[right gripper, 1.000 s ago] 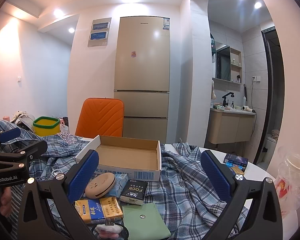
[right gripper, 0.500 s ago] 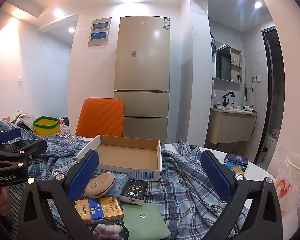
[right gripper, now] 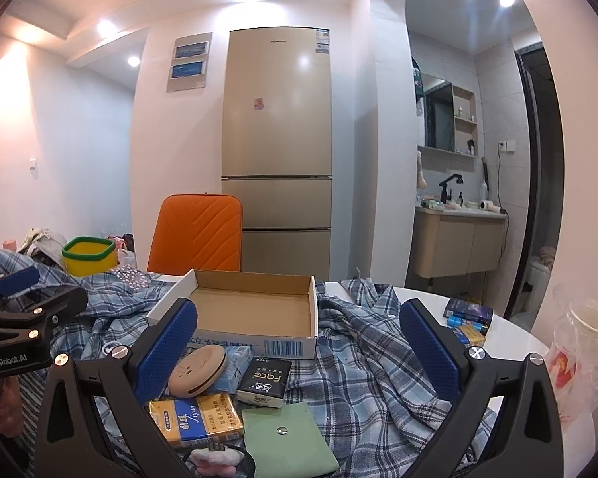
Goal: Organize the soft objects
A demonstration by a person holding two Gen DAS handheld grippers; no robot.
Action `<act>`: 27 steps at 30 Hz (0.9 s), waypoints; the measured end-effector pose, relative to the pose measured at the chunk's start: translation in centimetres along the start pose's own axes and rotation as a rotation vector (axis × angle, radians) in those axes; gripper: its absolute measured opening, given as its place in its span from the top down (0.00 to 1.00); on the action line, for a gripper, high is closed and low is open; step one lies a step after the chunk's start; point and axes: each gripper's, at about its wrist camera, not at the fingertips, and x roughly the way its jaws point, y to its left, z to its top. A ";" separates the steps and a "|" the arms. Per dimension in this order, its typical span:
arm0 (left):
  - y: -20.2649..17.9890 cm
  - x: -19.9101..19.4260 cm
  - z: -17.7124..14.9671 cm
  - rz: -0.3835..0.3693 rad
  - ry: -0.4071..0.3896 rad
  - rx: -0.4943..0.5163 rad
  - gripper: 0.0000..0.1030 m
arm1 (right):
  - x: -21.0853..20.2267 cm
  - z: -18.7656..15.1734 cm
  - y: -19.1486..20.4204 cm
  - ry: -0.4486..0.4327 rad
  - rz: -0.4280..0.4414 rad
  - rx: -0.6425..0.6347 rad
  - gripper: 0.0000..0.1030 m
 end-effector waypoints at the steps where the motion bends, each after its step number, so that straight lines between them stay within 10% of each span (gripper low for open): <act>1: -0.1 0.2 0.0 0.001 0.009 0.005 0.01 | 0.1 0.2 -0.3 0.011 0.012 0.024 0.00; 13: 0.1 -0.8 1.8 0.026 0.058 0.012 0.01 | -1.5 2.6 0.3 0.042 0.047 0.031 0.00; 27: 0.3 -1.3 -2.4 -0.066 0.387 -0.034 0.17 | -1.7 0.4 0.7 0.260 0.032 -0.003 0.06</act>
